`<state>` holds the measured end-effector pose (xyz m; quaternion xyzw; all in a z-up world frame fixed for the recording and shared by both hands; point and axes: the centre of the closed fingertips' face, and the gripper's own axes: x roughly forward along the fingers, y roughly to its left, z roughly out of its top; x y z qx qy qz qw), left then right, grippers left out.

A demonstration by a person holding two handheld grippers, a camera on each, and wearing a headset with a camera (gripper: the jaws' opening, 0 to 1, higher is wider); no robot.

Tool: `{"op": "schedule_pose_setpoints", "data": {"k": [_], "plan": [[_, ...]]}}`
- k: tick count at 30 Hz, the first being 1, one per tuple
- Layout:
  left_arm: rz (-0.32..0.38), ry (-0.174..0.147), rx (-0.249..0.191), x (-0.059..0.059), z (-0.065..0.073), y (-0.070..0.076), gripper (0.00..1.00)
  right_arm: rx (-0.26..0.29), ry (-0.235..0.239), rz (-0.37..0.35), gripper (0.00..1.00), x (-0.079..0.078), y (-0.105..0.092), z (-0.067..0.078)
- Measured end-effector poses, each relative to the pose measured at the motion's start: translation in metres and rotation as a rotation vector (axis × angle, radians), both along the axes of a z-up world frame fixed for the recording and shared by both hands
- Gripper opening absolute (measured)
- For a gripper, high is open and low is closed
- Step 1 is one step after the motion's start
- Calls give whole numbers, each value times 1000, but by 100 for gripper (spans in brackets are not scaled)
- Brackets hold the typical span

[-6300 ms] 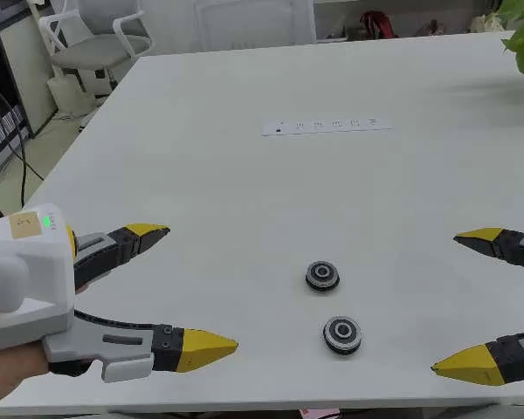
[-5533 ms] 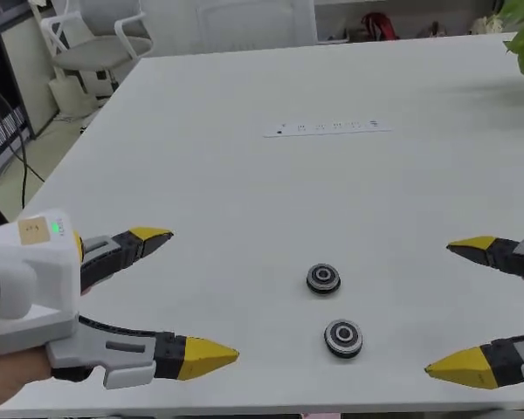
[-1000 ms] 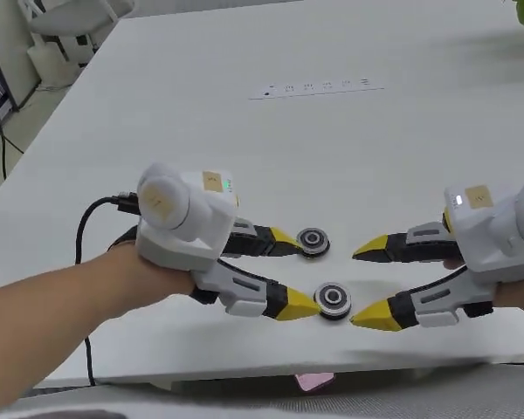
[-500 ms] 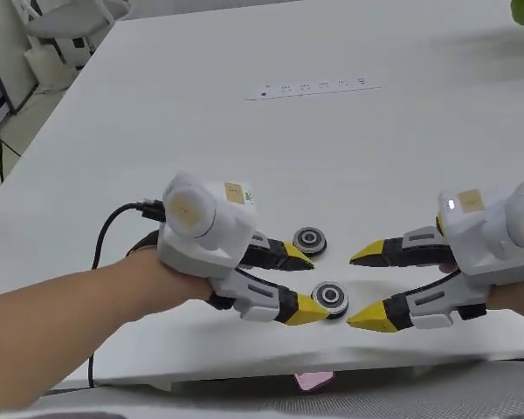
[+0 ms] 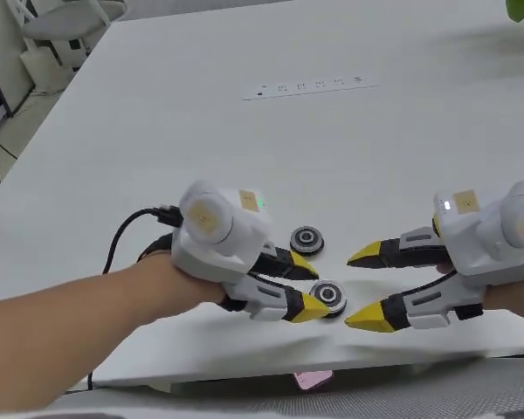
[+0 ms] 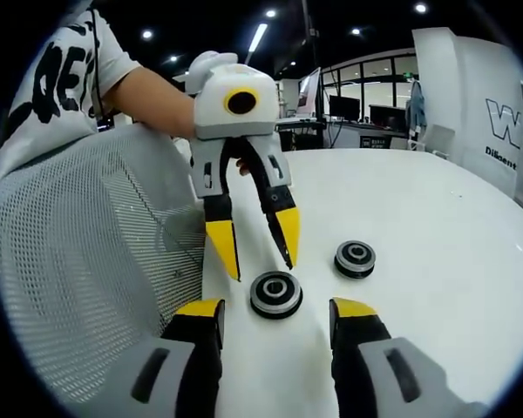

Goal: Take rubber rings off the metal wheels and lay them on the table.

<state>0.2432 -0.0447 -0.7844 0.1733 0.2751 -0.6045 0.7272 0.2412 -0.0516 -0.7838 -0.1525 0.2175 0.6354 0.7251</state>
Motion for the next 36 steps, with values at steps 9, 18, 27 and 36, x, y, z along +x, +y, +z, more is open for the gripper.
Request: {"op": "schedule_pose_setpoints", "data": {"k": [9,18,27,36], "plan": [[8,-7,20,2,-7,-3,22,3,8,-7,46,0,0,-1],[2,-52,27,2,-8,-6,17,0,14,-9,46,-1,-1,-4],[16,-95,30,5,-9,-5,13,7,17,-11,44,0,3,-5],[18,-111,21,6,-10,-6,13,19,33,-13,40,-1,6,-10]]}}
